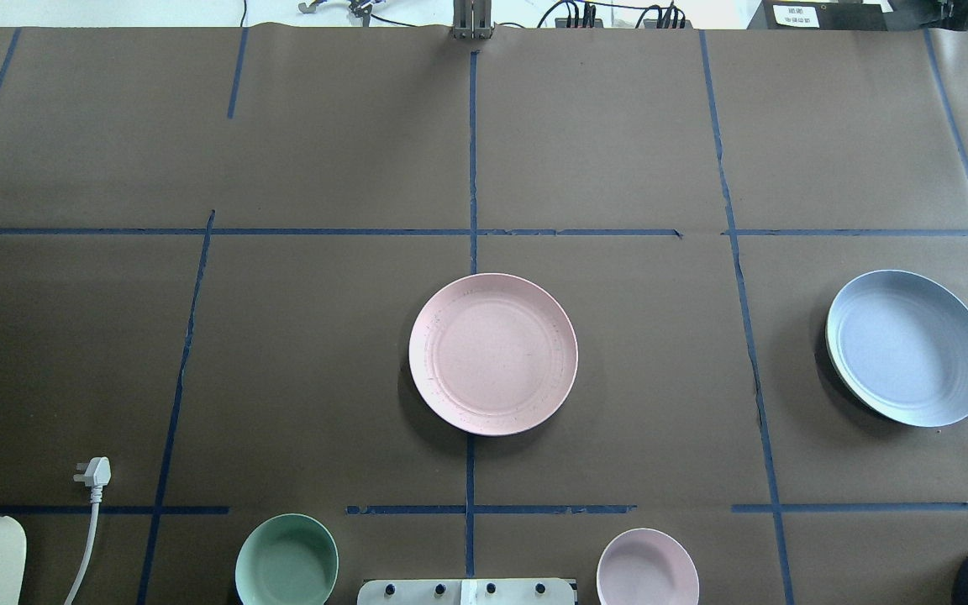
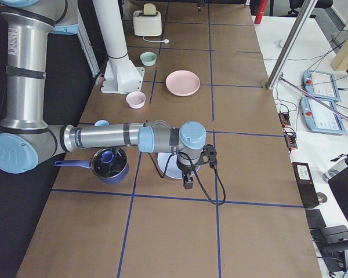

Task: Stack three plates with pink and blue
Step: 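Reach the right gripper to the light blue plate's rim and grasp it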

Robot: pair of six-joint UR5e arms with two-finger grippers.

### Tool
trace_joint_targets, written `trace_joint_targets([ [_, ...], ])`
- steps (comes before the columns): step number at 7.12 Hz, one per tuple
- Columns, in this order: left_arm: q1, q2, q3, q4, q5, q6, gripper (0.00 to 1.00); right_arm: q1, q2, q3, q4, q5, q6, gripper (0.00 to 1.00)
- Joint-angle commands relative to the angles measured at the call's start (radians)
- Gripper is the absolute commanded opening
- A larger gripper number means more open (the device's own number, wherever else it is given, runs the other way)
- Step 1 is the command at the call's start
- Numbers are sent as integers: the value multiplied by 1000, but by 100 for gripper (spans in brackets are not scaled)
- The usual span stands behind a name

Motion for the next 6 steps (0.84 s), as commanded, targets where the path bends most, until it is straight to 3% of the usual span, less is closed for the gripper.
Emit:
trace_joint_targets([
  [1,-192,191,-22,52,-8,192,100,-38,3,19,27,3,106,100],
  [3,-201,222,-19,45,-64,188,100,-165,-33,-7,314,12,455,100],
  [6,-201,220,-23,45,-75,185,100,-274,-37,-238,787,-38,761,96],
])
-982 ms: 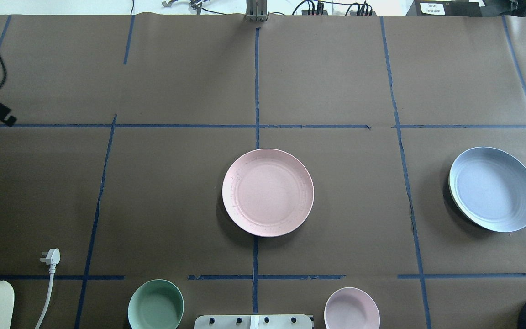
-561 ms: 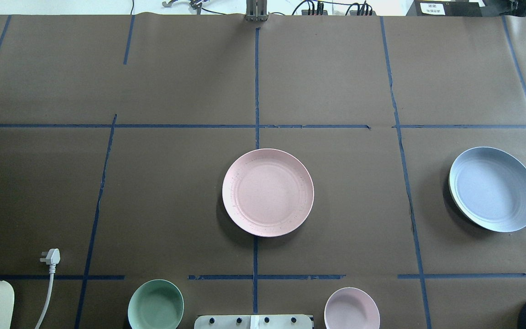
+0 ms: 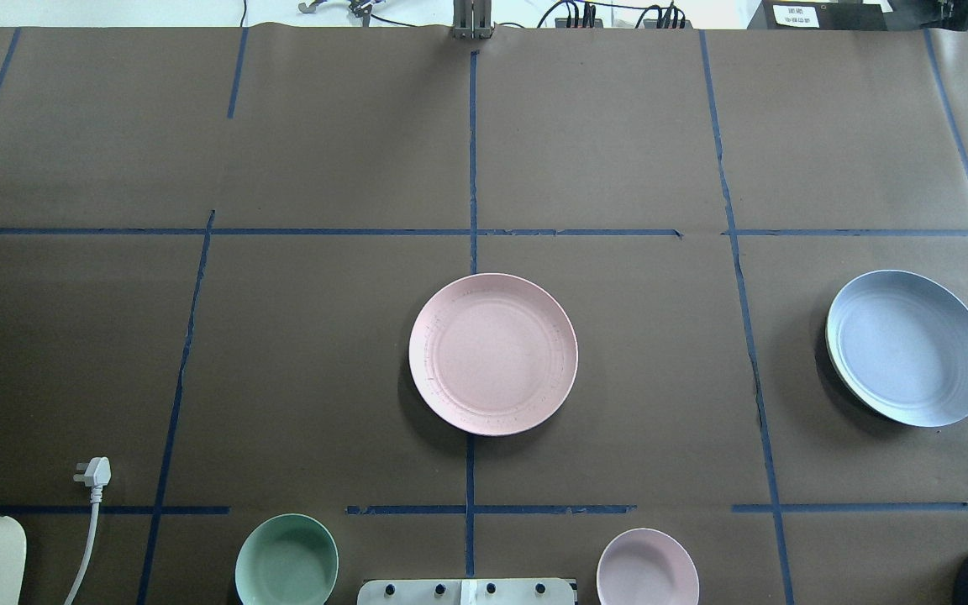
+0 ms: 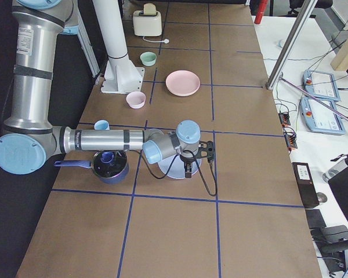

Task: Stack three plates with pink and blue
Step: 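Reach the right gripper to the light blue plate's rim and grasp it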

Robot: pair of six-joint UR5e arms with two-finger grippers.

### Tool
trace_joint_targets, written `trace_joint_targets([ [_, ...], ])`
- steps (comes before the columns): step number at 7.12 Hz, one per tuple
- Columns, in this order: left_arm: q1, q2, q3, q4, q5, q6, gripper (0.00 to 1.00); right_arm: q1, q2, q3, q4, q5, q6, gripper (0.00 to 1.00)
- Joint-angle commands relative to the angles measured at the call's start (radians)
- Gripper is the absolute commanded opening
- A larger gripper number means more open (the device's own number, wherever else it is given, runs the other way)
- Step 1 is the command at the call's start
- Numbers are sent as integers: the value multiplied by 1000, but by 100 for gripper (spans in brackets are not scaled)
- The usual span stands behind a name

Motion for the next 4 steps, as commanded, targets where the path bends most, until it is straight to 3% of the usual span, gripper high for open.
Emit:
trace_joint_targets([
  [1,-1,1,1,-1,-34,-1,100,-75,-1,-122,226,-33,142,94],
  [4,-1,2,1,-1,-36,3,100,-123,-1,-179,240,-59,137,85],
])
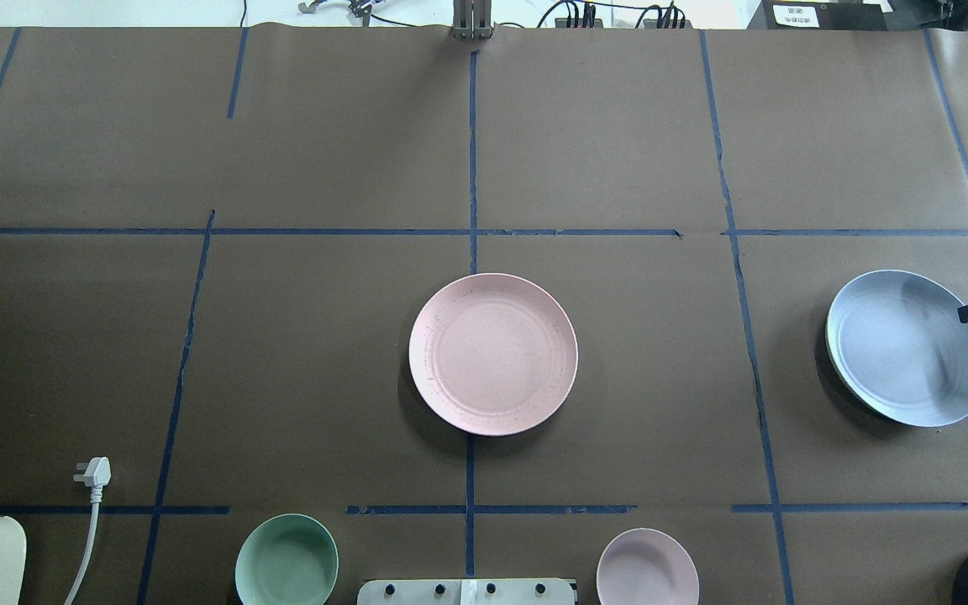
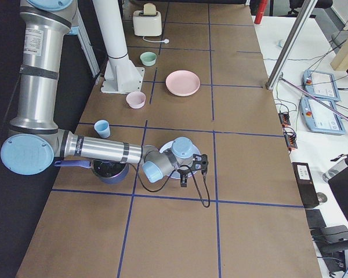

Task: Stack three plates with pink and blue
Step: 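Reach the right gripper to the light blue plate's rim and grasp it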

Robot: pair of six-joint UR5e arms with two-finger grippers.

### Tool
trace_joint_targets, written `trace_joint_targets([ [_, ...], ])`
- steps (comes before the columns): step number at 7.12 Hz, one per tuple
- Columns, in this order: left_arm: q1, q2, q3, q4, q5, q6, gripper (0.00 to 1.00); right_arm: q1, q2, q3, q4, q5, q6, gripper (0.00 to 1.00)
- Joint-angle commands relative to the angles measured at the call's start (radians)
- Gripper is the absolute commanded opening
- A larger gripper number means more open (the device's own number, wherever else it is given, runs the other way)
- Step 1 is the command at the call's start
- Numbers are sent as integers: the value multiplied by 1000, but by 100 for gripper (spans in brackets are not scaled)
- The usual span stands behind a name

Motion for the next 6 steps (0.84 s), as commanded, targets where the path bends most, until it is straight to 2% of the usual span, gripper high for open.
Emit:
trace_joint_targets([
  [1,0,1,3,0,-2,2,100,-41,0,-25,8,-15,-3,84],
  [4,0,1,3,0,-2,4,100,-55,0,-28,55,-6,-6,11],
  [5,0,1,3,0,-2,4,100,-57,-3,-26,58,-6,-11,0],
  [6,0,1,1,0,-2,2,100,-57,-3,-20,72,2,-7,0],
])
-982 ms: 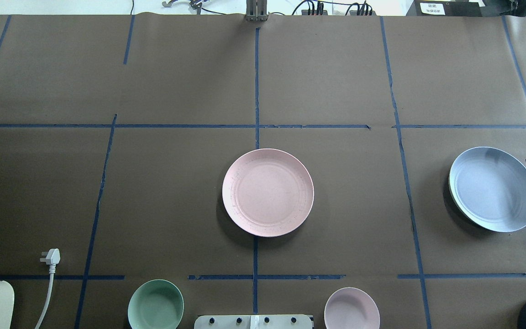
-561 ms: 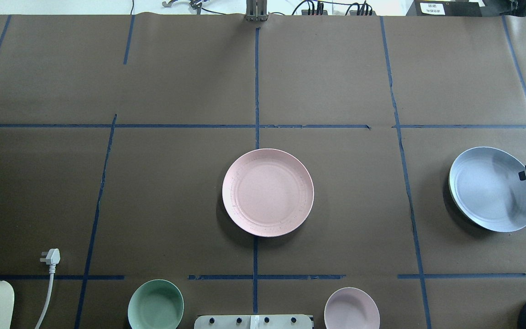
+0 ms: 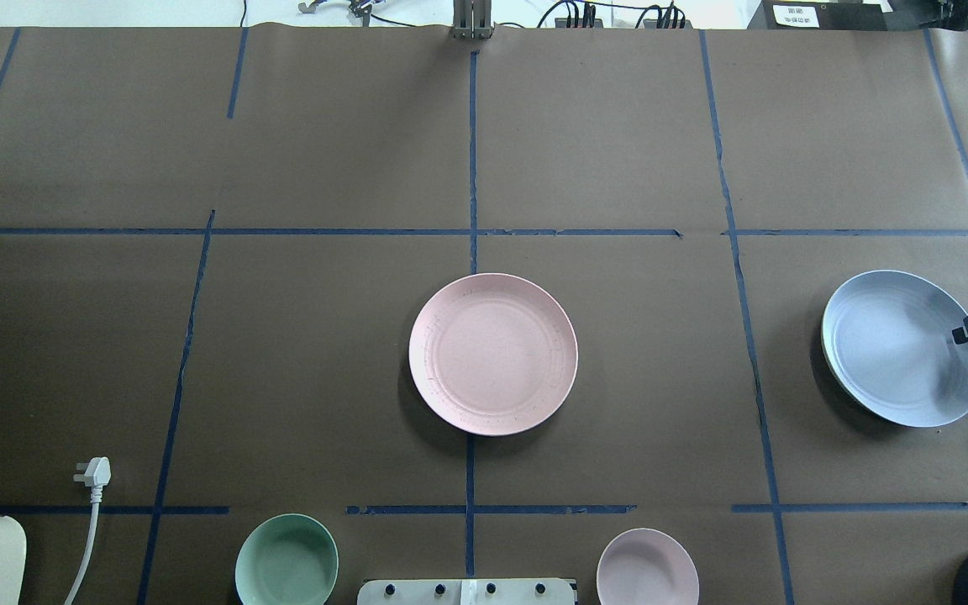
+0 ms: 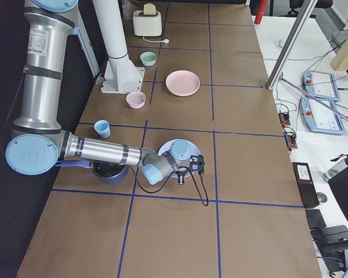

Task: Stack three plates with pink and blue
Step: 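Lift the light blue plate with the right gripper onto the pink plate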

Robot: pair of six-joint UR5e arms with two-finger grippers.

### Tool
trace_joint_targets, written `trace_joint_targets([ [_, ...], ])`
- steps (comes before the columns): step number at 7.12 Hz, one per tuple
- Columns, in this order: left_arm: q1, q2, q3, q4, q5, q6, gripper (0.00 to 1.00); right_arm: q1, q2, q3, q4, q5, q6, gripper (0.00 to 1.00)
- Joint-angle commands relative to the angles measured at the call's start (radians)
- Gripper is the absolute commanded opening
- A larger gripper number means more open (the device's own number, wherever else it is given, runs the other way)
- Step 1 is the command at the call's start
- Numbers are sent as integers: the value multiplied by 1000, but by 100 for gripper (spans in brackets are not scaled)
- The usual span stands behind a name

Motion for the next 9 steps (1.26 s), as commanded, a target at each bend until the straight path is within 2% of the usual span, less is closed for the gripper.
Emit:
trace_joint_targets([
  [1,-2,0,-4,0,0,-1,100,2,-3,9,22,52,6,0],
  [3,0,0,-3,2,0,-1,100,4,-6,52,54,92,29,0],
  [5,-2,0,-3,0,0,-6,100,1,12,177,35,143,145,0],
  [6,0,0,-1,0,-2,-7,100,-1,69,221,33,138,263,0],
  [8,0,0,-3,2,-2,-12,100,-96,162,290,30,123,478,0],
  [9,0,0,-7,2,-2,-15,100,-175,192,316,28,61,568,0],
])
